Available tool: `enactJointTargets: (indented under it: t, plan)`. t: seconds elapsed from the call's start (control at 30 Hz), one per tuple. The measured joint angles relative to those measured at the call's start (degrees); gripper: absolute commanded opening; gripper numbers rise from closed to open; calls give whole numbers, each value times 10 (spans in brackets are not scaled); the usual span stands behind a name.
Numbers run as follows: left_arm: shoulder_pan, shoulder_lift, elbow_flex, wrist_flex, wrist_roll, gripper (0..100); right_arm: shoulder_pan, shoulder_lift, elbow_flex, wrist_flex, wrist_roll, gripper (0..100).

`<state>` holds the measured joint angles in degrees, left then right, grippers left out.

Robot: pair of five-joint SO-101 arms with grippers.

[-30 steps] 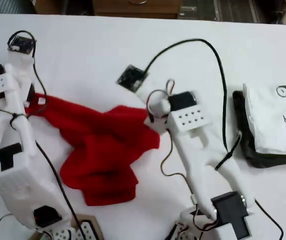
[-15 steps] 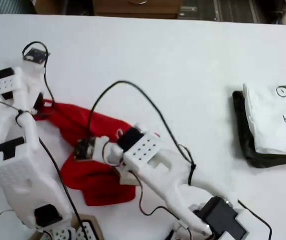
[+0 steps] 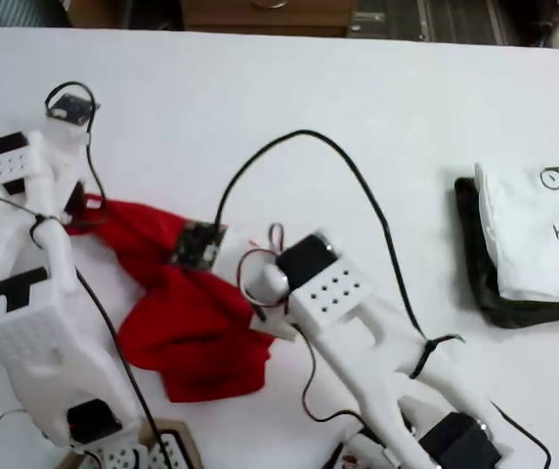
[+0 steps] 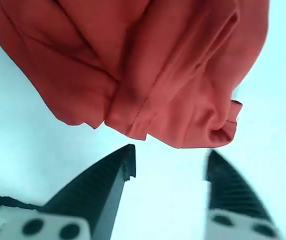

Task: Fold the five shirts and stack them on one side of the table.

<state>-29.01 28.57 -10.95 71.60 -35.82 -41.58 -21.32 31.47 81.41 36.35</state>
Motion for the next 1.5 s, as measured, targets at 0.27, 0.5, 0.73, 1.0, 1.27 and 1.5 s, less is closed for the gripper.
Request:
enactJointTargets:
  t: [0.27,0.5,0.73,1.0,1.27,1.5]
  plan:
    - [0,0,0,0,0,22,3,59,51,-70,-36,292]
    - [0,0,0,0,0,22,2,167,66,-130,-40,291]
    - [0,0,0,0,0,22,-31,230,64,-161,-45,202]
    - [0,0,0,0,0,22,-40,236,50,-159,-44,24]
    - [1,0,0,0,0,22,10,237,-38,-45,-42,23]
    - [1,0,0,0,0,22,63,237,-171,18,-42,23]
